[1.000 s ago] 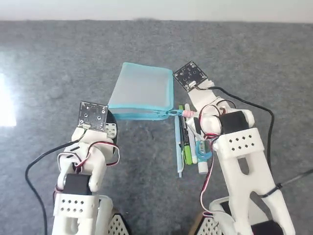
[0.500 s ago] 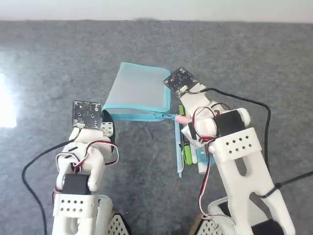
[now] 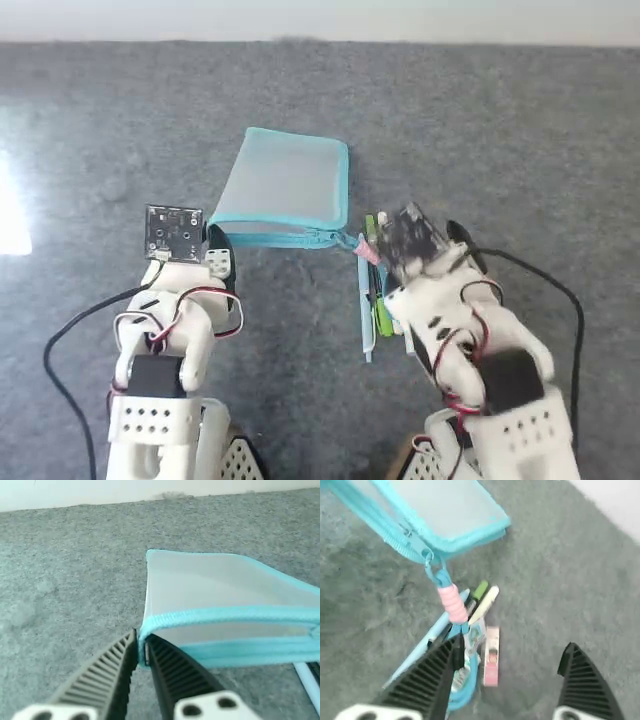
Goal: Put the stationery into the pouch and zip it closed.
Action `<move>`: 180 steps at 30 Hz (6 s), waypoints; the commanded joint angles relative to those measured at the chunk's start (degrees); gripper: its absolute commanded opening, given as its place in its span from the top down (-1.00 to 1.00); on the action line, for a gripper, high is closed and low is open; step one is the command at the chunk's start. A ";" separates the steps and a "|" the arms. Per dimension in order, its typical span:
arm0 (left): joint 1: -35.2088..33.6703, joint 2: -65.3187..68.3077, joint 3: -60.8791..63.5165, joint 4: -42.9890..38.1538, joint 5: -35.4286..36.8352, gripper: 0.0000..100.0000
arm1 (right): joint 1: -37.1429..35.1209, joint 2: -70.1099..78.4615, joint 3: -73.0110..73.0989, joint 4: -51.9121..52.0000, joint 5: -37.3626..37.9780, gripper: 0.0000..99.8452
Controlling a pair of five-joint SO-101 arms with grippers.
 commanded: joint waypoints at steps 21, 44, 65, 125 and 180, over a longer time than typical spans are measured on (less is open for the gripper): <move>-7.82 -0.70 -3.38 -0.88 3.69 0.98 | 4.09 49.10 -12.40 -1.80 -11.25 0.39; -7.82 -0.79 -3.38 -0.62 3.69 0.98 | 8.13 49.80 -10.29 -13.23 -3.25 0.39; -7.74 -0.79 -3.38 -0.53 3.69 0.98 | 11.21 68.44 -17.58 -15.43 -3.69 0.78; 15.03 -1.23 5.93 -9.76 -0.62 0.98 | -9.01 70.11 -59.96 19.21 -10.81 0.98; 10.55 -1.14 6.02 -7.65 0.09 0.88 | 1.89 89.10 -51.43 -5.67 -20.31 0.50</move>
